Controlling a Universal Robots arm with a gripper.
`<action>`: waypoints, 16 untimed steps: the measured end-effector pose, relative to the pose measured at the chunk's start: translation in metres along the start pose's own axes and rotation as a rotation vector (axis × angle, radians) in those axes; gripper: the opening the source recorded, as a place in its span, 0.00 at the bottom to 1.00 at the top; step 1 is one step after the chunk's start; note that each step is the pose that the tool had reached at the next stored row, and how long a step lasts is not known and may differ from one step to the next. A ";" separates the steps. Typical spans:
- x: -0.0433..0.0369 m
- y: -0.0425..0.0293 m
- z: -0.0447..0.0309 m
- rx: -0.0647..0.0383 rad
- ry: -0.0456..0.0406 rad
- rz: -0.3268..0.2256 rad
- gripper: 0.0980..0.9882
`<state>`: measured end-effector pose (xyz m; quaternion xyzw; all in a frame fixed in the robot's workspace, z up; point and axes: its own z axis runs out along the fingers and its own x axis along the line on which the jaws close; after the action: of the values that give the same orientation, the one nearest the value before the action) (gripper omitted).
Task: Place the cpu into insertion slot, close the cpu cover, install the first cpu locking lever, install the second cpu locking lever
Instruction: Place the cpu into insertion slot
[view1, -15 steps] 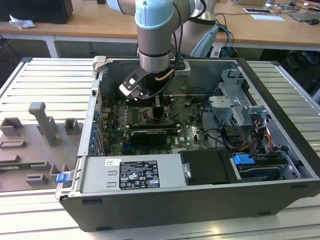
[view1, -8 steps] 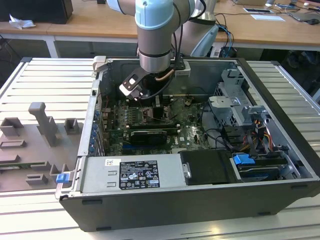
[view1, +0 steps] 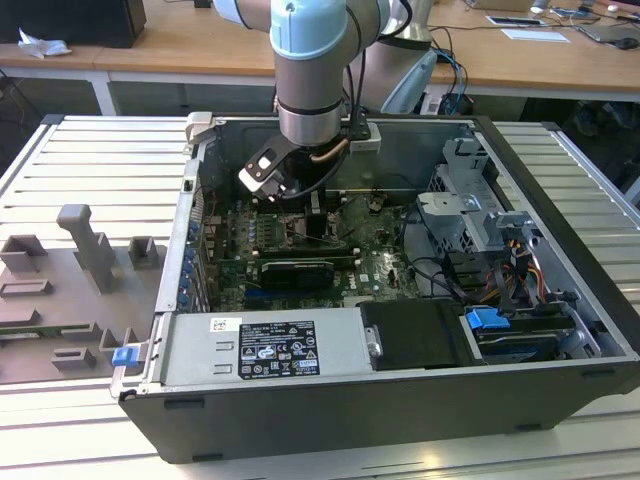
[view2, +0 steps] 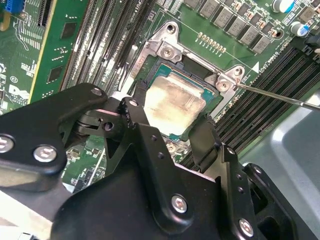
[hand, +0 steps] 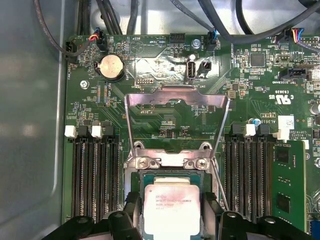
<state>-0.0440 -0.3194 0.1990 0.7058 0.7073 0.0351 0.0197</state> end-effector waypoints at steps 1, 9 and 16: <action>0.0000 0.0000 -0.0003 0.000 -0.0002 0.000 0.58; 0.0002 0.0008 -0.0101 0.000 -0.0010 0.000 0.58; 0.0003 0.0012 -0.0142 0.001 -0.0016 0.000 0.21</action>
<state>-0.0439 -0.3194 0.2132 0.7057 0.7073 0.0344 0.0201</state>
